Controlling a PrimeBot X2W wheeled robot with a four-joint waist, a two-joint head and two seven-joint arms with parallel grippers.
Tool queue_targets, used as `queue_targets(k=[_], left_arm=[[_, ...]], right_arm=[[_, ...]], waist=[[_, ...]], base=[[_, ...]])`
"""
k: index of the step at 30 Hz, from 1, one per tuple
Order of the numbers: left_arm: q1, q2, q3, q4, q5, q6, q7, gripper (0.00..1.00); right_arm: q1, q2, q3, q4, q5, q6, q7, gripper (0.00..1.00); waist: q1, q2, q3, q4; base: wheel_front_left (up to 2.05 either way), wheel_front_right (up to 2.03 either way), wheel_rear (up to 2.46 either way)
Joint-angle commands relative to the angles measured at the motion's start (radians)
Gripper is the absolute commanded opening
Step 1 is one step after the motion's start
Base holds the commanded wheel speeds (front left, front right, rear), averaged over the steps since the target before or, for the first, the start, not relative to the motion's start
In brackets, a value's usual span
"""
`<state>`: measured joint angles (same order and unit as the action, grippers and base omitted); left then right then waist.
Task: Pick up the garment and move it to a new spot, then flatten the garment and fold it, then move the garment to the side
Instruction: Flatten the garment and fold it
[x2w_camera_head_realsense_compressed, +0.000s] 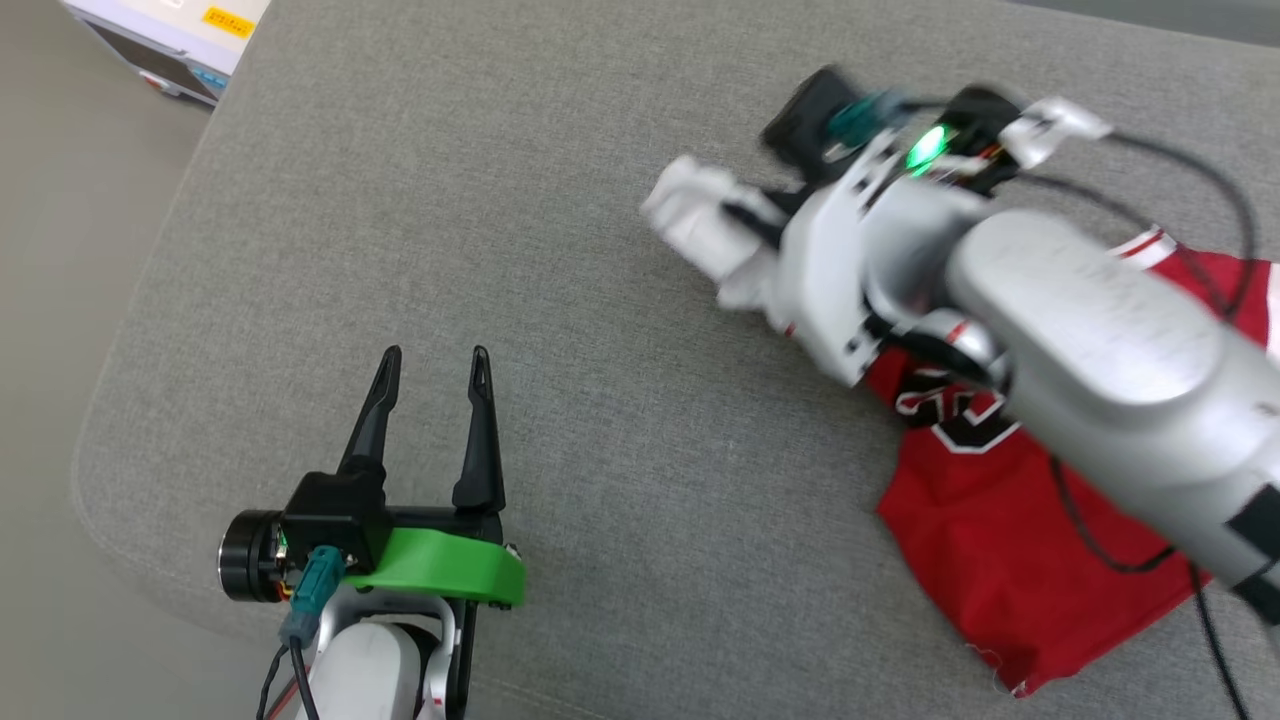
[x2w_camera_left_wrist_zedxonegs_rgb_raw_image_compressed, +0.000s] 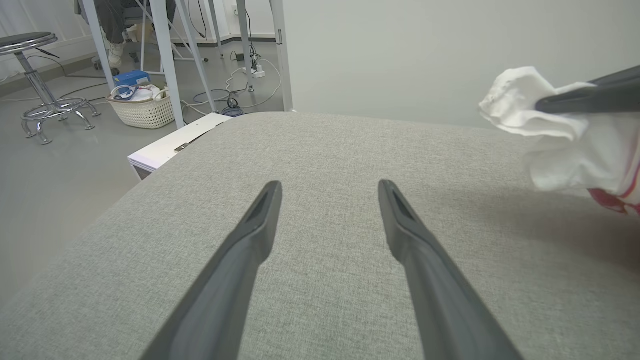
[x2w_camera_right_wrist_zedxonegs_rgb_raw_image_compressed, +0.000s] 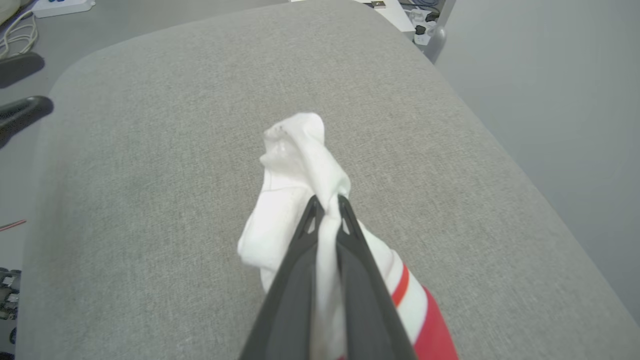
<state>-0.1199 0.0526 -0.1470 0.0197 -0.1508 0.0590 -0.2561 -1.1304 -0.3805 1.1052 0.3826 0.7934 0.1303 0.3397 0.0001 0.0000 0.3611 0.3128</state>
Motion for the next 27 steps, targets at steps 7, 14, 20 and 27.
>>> queue_targets(k=[7, 14, 20, 27], left_arm=[[-0.010, -0.002, -0.009, 0.005, -0.014, 0.014, -0.006, 1.00], [-0.011, -0.002, 0.008, 0.014, -0.009, 0.016, -0.006, 1.00], [0.001, -0.002, 0.034, 0.021, 0.014, 0.002, -0.006, 1.00], [0.038, -0.002, 0.081, 0.014, 0.055, -0.025, -0.006, 1.00]], right_arm=[[0.072, 0.085, 0.170, 0.099, 0.047, 0.000, 0.053, 0.00], [0.158, 0.079, 0.175, 0.078, -0.003, 0.000, 0.099, 1.00], [0.117, 0.060, 0.153, 0.049, 0.008, 0.000, -0.204, 1.00], [0.196, -0.009, -0.007, 0.030, -0.033, 0.000, -0.494, 1.00]], waist=[[-0.0001, 0.0000, 0.024, 0.023], [-0.0001, 0.0000, 0.011, 0.002], [-0.0001, 0.0000, -0.045, -0.033], [-0.0001, 0.0000, -0.127, -0.090]], base=[[0.00, 0.00, 0.00], [0.00, 0.00, 0.00], [0.00, 0.00, 0.00], [0.00, 0.00, 0.00]])
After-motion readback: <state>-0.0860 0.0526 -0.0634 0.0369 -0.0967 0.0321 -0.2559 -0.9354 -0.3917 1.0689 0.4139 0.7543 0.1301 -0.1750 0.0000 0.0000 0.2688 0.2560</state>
